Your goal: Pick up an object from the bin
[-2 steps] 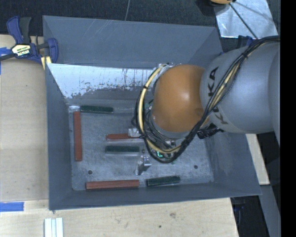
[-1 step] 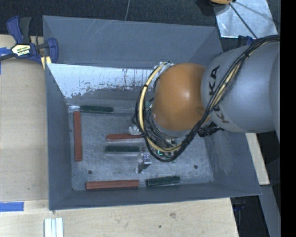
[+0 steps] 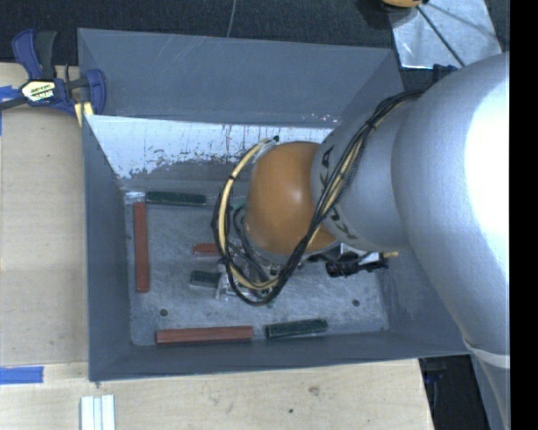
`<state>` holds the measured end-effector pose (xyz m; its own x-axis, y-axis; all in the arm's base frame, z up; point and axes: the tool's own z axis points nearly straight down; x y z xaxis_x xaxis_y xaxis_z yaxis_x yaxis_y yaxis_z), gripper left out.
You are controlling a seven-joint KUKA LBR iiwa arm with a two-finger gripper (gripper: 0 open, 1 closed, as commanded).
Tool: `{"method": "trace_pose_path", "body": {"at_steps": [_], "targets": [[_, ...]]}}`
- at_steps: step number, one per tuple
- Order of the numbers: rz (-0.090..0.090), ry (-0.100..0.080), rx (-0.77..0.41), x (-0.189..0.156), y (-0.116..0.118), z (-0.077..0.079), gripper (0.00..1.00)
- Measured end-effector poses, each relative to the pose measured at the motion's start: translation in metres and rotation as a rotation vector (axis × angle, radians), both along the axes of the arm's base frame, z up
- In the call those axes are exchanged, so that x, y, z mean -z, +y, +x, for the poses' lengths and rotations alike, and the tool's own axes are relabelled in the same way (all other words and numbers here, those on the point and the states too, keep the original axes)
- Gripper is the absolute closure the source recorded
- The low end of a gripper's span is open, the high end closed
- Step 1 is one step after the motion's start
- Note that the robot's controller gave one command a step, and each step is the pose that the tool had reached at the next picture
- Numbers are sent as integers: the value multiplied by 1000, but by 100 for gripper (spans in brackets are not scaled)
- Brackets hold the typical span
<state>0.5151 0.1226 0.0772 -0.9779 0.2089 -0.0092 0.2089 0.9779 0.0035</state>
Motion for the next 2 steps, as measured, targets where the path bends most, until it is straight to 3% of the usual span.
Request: {"method": "trace_pose_path", "body": {"at_steps": [1,2], "targets": [[0,0,1,0,0,0,100],[-2,14,-6,-41,0,3,100]]}}
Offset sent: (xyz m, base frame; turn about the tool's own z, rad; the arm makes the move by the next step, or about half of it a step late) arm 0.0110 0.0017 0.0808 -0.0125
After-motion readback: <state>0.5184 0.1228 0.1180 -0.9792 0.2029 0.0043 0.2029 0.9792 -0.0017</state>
